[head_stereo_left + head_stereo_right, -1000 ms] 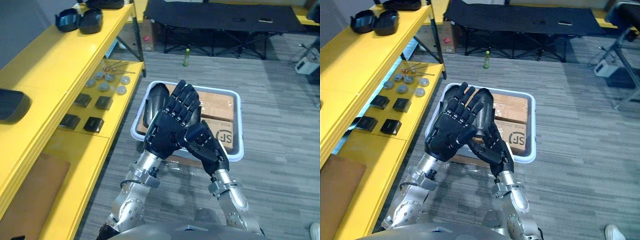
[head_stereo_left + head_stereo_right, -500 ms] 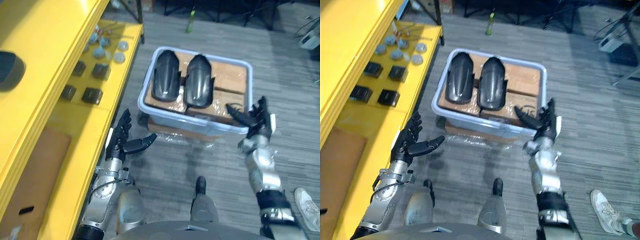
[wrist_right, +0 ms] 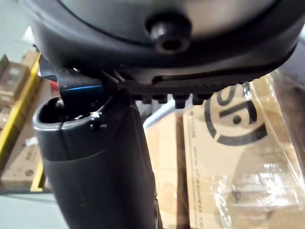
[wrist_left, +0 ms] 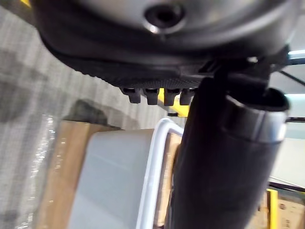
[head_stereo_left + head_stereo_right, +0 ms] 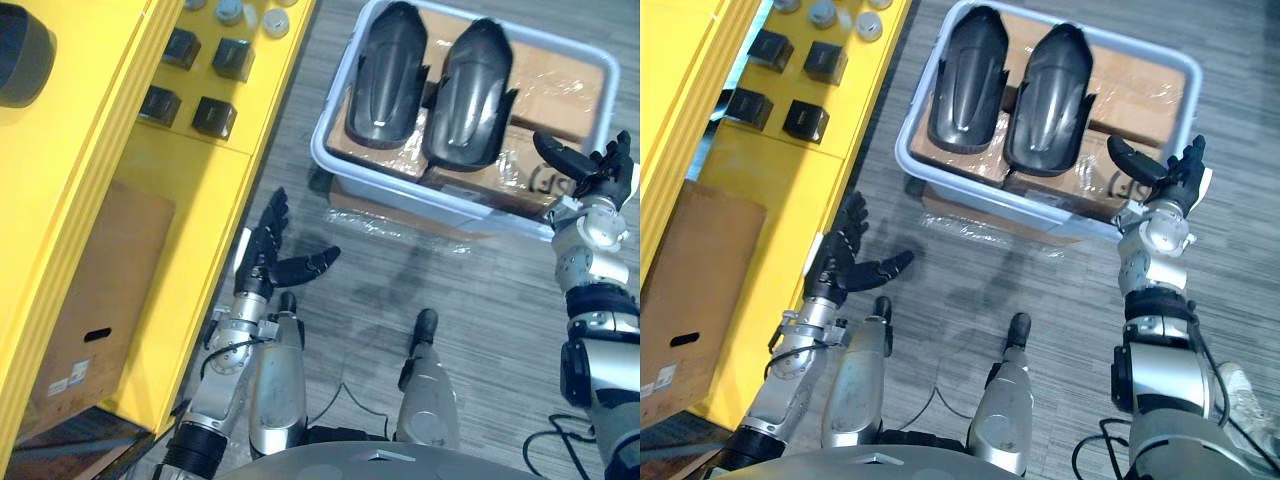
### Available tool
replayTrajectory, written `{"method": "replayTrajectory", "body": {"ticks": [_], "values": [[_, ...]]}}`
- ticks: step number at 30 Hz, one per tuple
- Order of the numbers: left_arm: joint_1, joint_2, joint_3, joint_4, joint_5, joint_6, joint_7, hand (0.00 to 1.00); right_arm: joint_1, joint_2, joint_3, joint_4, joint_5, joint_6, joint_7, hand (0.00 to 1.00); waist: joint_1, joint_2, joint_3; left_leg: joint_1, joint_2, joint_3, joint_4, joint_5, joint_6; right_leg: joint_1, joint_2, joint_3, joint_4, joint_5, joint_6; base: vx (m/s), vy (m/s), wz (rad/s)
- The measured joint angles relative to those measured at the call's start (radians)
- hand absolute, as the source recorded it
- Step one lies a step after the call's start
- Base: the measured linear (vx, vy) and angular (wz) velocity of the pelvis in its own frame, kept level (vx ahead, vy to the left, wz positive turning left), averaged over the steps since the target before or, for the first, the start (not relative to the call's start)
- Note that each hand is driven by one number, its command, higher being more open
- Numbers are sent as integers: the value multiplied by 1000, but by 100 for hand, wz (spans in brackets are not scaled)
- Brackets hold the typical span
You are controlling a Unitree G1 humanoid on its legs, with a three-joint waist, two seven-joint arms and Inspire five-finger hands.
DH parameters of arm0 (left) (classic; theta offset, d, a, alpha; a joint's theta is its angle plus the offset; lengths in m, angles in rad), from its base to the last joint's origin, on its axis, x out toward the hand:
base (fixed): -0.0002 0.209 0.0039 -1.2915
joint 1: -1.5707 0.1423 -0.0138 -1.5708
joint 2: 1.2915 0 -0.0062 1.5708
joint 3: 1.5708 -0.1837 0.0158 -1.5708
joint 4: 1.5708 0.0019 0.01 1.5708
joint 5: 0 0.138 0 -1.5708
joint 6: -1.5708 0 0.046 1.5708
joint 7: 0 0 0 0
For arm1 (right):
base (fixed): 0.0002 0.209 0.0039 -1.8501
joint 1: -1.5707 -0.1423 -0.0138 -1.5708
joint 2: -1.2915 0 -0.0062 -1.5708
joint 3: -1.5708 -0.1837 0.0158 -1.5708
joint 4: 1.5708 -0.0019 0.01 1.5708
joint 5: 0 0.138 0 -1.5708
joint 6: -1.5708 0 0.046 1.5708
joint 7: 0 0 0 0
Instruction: Walk over and take three plastic housings, then place them on the shelf
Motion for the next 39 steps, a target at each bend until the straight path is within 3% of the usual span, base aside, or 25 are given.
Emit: {"method": "replayTrajectory", "body": {"ticks": [6, 14, 15, 19, 22, 25, 28, 33, 39], "values": [[13, -26, -93, 175, -95, 18, -6, 100, -160, -132, 80, 103, 5, 25, 4, 100, 32, 51, 25, -49, -10, -14, 4, 14, 5, -58, -10, -13, 40, -1, 1, -43, -1, 4], [10, -40, -109, 217, -115, 4, 28, 100, -272, -179, 161, 159, -13, 65, -3, 100, 54, 58, 22, -89, -38, -33, -27, 49, 6, -108, -38, -39, 73, -9, -2, -33, -5, 12], [10, -40, -109, 231, -115, 4, 29, 100, -282, -179, 176, 160, -26, 91, -16, 0, 55, 60, 21, -91, -41, -40, -29, 54, 5, -106, -39, -48, 74, -11, -2, -16, -18, 17], [11, -41, -113, 240, -115, 2, 27, 100, -314, -219, 198, 206, -87, 190, -40, 0, 61, 61, 20, -90, -45, -61, -42, 68, 2, -103, -42, -68, 93, -21, -1, -1, -18, 17], [13, -41, -134, 241, -115, 2, 27, 100, -346, -258, 201, 277, -209, 269, 4, 0, 64, 67, 17, -83, -51, -73, -44, 73, 2, -94, -49, -82, 115, -38, -4, -1, -15, 13], [13, -41, -142, 241, -114, 2, 26, 100, -360, -272, 219, 307, -257, 303, 22, 0, 65, 70, 14, -72, -51, -77, -48, 74, 1, -84, -49, -86, 123, -46, -4, -3, -11, 5], [15, -41, -149, 241, -111, 3, 27, 100, -396, -273, 236, 355, -311, 396, 46, 0, 64, 71, 14, -46, -51, -76, -79, 85, -2, -72, -50, -88, 124, -54, -8, 1, -9, 1], [49, -40, -145, 226, -109, 2, 46, 100, -412, -279, 253, 383, -277, 451, 94, 0, 51, 72, 13, -25, -47, -69, -103, 96, -5, -66, -50, -87, 124, -55, -10, 8, -5, -1], [54, -34, -125, 215, -109, 3, 67, 100, -423, -279, 243, 399, -205, 468, 82, 0, 50, 71, 13, -5, -36, -64, -114, 104, -6, -49, -42, -86, 121, -57, -15, 0, 0, 0]]}}
